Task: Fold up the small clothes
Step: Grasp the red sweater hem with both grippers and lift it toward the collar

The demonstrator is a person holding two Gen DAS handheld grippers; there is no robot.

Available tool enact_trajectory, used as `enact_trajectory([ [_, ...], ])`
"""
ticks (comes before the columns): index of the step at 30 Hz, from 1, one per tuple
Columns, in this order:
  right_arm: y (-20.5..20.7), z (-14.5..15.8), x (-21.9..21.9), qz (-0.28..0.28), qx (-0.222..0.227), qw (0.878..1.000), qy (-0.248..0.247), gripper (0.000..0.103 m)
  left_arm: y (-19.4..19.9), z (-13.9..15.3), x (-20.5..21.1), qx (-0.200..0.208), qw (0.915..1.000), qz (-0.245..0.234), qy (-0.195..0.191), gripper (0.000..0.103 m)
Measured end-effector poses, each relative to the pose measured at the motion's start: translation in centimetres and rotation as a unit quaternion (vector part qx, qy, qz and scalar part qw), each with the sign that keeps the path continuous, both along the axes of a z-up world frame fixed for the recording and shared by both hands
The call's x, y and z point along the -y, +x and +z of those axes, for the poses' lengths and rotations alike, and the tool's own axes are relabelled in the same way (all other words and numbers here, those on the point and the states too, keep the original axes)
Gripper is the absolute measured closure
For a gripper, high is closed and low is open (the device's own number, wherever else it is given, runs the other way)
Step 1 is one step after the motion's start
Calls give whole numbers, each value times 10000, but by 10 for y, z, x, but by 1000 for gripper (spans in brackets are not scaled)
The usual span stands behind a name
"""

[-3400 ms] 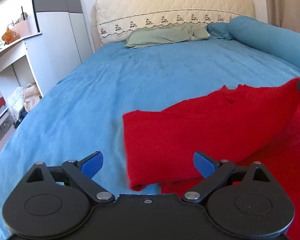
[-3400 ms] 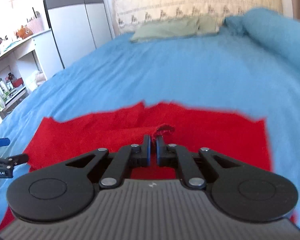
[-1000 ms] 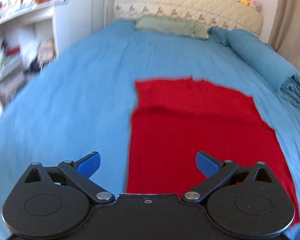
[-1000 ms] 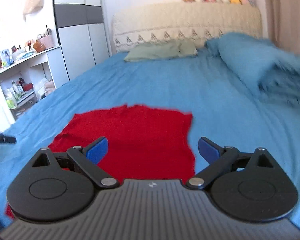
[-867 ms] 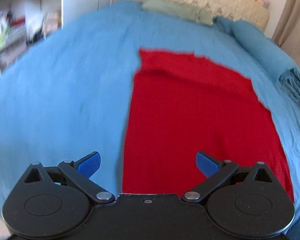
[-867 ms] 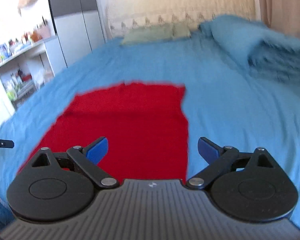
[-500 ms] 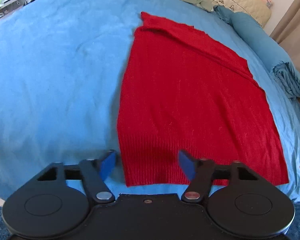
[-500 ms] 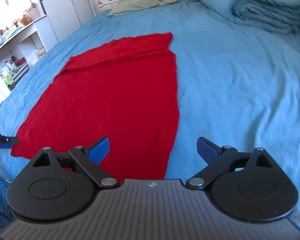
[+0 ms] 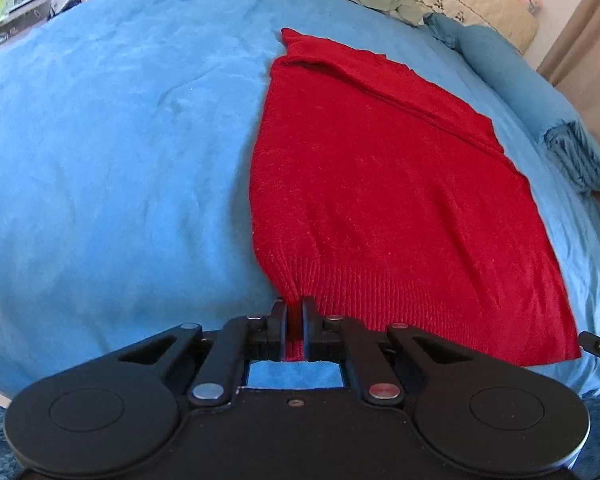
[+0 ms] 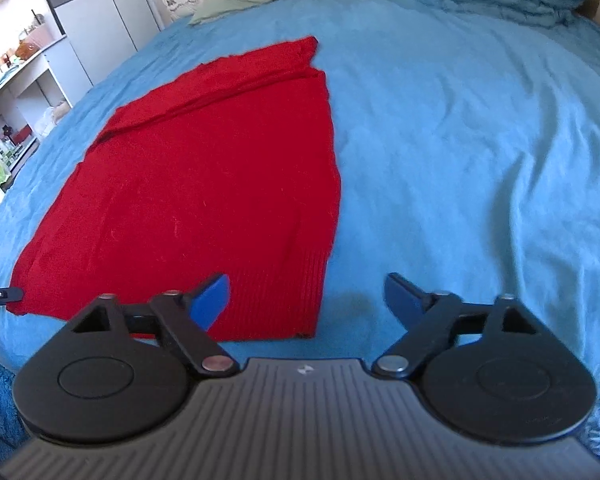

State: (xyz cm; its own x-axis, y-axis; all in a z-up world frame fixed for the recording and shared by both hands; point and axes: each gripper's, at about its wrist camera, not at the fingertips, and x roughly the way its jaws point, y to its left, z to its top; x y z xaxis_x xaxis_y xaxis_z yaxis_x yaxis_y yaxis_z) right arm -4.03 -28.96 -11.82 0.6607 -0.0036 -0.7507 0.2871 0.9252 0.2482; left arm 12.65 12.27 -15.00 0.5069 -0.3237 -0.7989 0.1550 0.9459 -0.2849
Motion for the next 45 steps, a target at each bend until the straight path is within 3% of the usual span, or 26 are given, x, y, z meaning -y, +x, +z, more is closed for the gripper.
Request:
enact_trajectory([
  [7, 8, -15, 0, -113, -159, 9994, 291, 33, -1, 0, 2, 41, 10000, -9, 74, 96],
  [14, 19, -19, -21, 165, -179, 9997, 36, 80, -3, 4, 6, 113, 9997, -97, 199, 97],
  [21, 10, -2, -21, 102, 167, 9998, 36, 82, -7, 24, 2, 304, 9994, -166, 78, 98],
  [32, 20, 63, -5, 154, 836, 9957, 363, 83, 7, 72, -9, 660, 9970, -25, -414, 98],
  [38, 38, 96, 13, 25, 1142, 9913, 653, 83, 36, 100, -13, 861, 9937, 69, -710, 98],
  [45, 84, 128, 38, -68, 1443, 9861, 825, 84, 100, 137, -4, 1196, 9887, 42, -902, 98],
])
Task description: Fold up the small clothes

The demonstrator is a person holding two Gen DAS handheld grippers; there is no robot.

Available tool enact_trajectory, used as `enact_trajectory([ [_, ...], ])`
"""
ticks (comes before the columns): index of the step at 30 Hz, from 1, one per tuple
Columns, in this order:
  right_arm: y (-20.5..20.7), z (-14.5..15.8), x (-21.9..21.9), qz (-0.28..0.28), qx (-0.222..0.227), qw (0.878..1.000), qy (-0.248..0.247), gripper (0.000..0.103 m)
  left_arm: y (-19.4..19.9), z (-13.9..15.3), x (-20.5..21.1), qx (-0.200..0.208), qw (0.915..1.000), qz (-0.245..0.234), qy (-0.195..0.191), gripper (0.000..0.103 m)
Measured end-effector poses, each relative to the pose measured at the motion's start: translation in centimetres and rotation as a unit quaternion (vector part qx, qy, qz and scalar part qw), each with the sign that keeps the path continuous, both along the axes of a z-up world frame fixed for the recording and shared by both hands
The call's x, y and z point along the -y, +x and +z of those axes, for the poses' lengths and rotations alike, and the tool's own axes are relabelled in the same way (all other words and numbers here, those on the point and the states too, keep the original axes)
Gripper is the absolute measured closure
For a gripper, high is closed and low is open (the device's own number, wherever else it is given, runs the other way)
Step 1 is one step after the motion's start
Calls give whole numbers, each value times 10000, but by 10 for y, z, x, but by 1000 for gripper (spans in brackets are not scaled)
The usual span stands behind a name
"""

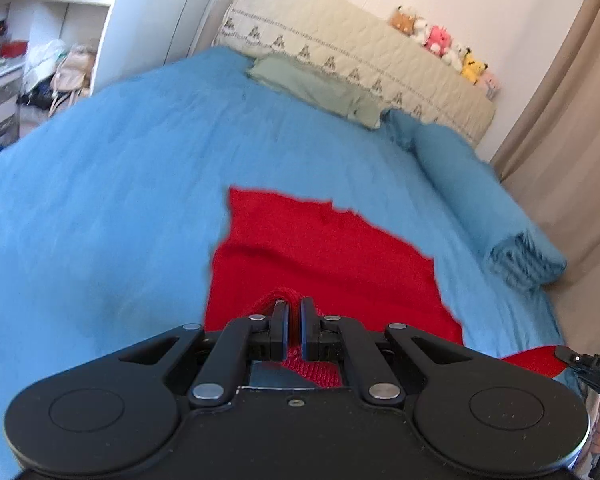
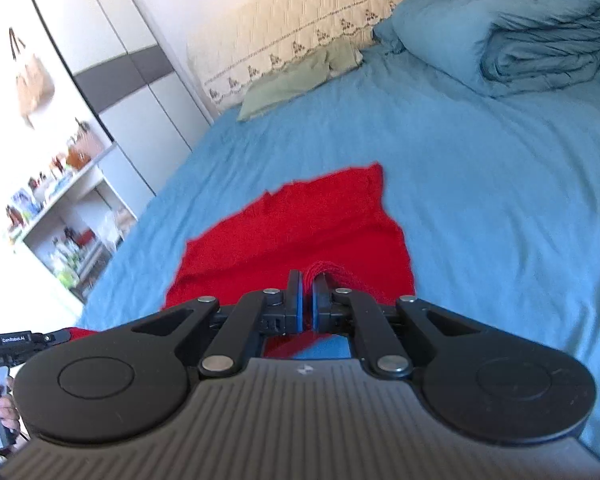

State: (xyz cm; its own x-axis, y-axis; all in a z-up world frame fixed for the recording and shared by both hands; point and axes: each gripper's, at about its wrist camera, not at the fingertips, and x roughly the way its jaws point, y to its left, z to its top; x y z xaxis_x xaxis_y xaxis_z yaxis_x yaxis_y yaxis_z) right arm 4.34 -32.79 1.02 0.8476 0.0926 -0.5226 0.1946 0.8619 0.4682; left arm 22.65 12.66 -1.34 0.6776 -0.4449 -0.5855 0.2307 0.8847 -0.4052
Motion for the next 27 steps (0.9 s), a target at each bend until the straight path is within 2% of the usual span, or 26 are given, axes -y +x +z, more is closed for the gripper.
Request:
enact_trajectory([
  [6, 85, 29, 30, 25, 194, 9998, 8, 84, 91, 23, 25, 252, 9997, 33, 24, 98],
  [12, 201, 33, 53, 54, 122, 9995, -296, 84, 201, 12, 49, 236, 9995, 160, 137, 98],
  [15, 266, 15, 64, 36, -80, 9990, -442, 84, 251, -10, 69, 169, 9991, 212, 315, 98],
  [20, 347, -45, 79, -106, -331, 9974, -634, 84, 314, -64, 93, -171, 9979, 362, 507, 98],
  [24, 378, -94, 89, -264, -516, 9971, -484, 84, 337, -99, 103, -405, 9961, 467, 636, 98],
  [27, 390, -117, 93, -302, -597, 9965, -502, 84, 345, -109, 107, -433, 9955, 501, 671, 98],
])
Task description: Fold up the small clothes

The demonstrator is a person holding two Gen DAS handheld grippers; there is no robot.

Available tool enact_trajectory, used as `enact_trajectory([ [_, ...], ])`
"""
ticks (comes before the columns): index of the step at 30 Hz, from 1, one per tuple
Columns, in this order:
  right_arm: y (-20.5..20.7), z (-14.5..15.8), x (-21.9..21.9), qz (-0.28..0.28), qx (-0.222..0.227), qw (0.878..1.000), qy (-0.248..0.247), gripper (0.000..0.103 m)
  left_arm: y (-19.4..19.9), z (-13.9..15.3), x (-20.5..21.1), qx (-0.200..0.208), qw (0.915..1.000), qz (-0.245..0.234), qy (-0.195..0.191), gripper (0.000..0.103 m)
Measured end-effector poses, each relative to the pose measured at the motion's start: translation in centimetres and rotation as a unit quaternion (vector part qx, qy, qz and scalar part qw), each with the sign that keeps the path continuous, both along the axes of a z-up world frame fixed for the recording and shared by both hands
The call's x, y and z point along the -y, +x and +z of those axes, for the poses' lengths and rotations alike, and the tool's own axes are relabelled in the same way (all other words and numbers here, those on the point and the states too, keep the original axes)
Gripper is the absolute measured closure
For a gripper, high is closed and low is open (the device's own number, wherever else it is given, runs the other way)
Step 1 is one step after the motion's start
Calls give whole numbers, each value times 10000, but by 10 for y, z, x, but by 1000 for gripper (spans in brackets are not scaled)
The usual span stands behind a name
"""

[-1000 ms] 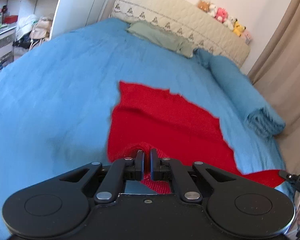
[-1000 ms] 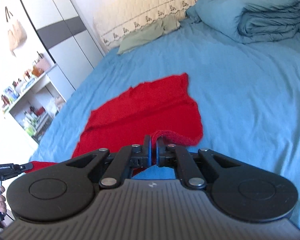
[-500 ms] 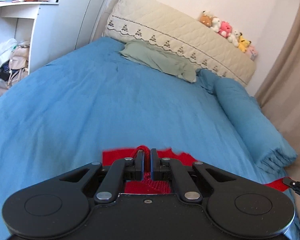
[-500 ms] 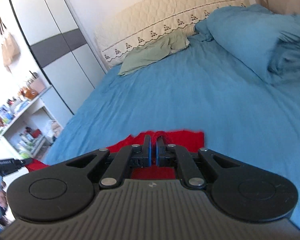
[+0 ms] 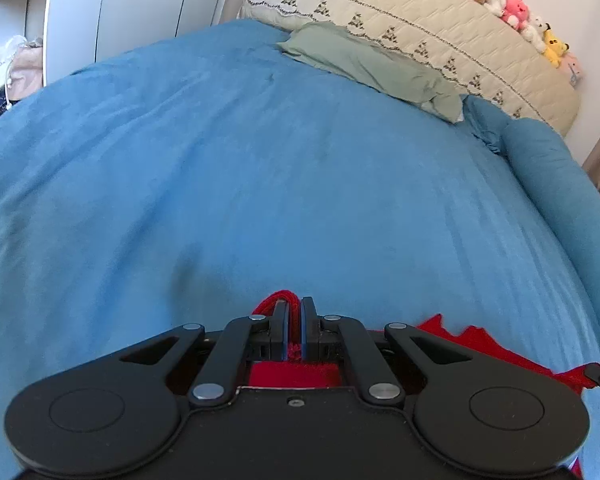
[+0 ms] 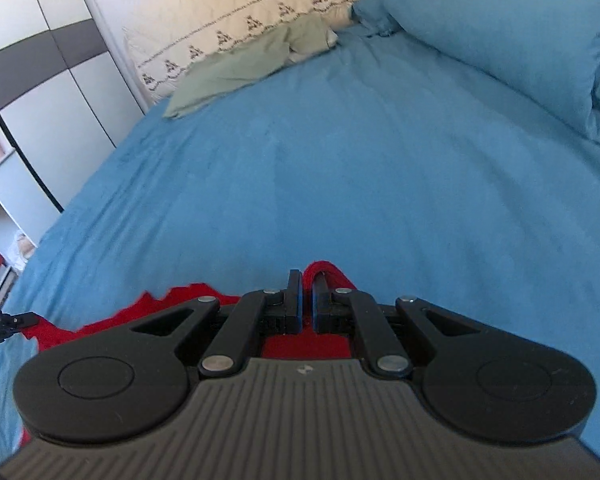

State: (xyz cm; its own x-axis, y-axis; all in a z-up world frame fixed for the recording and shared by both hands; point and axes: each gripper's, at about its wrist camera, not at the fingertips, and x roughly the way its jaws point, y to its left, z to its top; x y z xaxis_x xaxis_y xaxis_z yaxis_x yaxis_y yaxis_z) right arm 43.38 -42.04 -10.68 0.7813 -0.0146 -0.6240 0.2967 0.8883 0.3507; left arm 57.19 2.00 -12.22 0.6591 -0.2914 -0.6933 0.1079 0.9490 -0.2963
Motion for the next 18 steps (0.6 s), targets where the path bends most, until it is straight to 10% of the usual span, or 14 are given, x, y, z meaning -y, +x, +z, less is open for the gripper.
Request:
enact_trajectory([
  [5, 13, -18, 3, 73, -12, 9999, -119, 81, 7, -6, 5, 5, 9999, 101, 6, 83],
  [7, 11, -20, 0, 171, 4, 9996, -204, 74, 1, 1, 6, 223, 9994, 211, 127, 21],
  [9, 10, -18, -3, 147, 9, 9992, -374, 22, -11, 14, 7, 618, 9972, 318, 293, 7],
  [11, -1, -9, -10, 2, 235, 9972, -717, 7, -29, 27, 6, 912, 9945, 204, 469, 7],
  [18, -68, 1, -73, 1187, 691, 9857, -972, 2, -124, 16, 18, 1165, 9846, -767, 1053, 1],
])
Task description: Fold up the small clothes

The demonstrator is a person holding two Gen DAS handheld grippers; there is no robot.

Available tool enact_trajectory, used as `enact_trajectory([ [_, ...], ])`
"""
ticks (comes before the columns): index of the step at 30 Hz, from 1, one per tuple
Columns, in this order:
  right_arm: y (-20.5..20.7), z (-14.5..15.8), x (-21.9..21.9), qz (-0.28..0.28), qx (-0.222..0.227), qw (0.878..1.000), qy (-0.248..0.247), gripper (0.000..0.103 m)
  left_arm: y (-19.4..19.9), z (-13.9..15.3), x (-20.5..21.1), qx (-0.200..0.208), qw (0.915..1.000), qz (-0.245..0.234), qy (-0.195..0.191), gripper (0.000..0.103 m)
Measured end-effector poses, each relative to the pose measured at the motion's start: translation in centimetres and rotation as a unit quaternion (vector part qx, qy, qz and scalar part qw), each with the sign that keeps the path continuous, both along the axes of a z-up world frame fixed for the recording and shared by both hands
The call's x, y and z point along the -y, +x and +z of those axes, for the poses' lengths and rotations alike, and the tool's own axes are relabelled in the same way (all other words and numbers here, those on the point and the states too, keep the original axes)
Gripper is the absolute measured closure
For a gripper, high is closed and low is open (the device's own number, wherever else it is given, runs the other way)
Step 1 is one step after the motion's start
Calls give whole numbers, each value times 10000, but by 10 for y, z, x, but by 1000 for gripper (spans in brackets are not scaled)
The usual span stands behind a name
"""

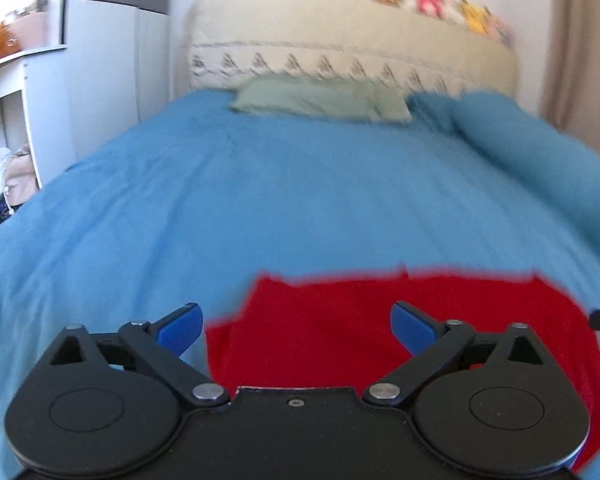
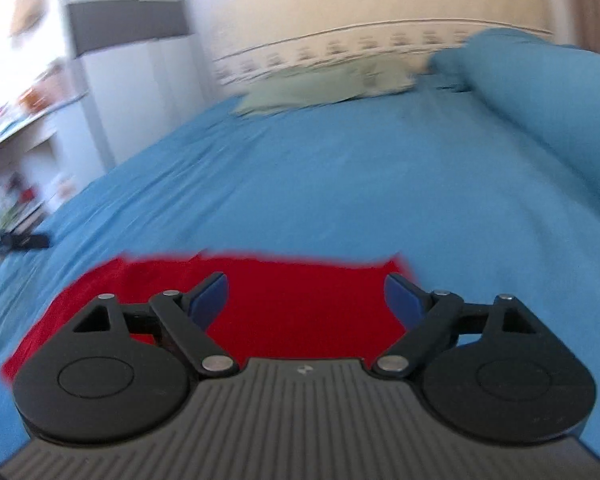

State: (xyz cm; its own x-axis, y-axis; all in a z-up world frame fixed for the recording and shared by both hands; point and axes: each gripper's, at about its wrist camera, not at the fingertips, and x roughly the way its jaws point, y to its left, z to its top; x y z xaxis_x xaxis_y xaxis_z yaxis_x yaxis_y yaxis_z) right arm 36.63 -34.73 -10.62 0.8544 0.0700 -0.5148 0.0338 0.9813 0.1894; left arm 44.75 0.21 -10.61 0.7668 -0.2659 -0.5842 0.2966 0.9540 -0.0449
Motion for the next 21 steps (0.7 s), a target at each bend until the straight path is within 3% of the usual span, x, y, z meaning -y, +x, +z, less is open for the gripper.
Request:
enact_trajectory([
  [4, -18, -32, -37, 319, -376, 9970, -592, 2, -19, -36, -4, -426, 9988, -12, 235, 1],
  [7, -25, -57, -37, 122, -586, 9955, -740, 2, -24, -59, -15, -733, 9965, 202, 340, 1],
  [9, -29, -68, -30, -96, -621, 9944, -847, 3, -24, -71, -28, -929, 9949, 353, 159, 0],
  [11, -35, -76, -21, -247, -527, 9950, -812, 2, -30, -75, -40, -973, 9942, 432, -141, 0],
  [15, -48, -84, -2, -472, -545, 9955, -615, 1, -41, -74, -36, -857, 9952, 409, 231, 0],
  [18, -54, -85, -7, -457, -554, 9933, -903, 1, -46, -71, -43, -931, 9939, 562, 182, 0],
  [21, -59, -80, -4, -610, -640, 9923, -872, 1, -51, -67, -51, -951, 9931, 637, 240, 0],
])
